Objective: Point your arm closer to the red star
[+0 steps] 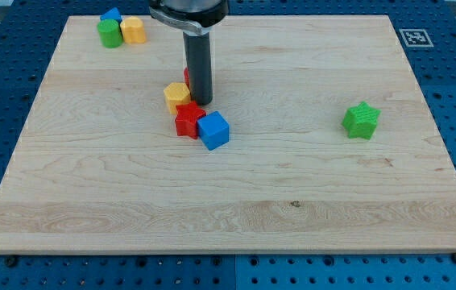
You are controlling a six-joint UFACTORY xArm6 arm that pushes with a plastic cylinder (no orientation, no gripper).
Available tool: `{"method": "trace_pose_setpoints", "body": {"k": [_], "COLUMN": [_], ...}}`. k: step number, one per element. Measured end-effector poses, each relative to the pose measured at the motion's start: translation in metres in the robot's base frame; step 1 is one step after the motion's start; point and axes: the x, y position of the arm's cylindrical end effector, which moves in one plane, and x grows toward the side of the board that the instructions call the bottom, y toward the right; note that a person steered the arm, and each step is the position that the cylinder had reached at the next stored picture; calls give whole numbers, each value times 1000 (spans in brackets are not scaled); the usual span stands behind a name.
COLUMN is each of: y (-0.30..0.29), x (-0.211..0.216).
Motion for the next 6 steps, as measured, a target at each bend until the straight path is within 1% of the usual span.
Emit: {"method": "trace_pose_setpoints", "body": {"k": [1, 2, 3, 4, 6], "y": [17, 28, 79, 114, 110], "x": [12, 13, 18, 47, 134]}}
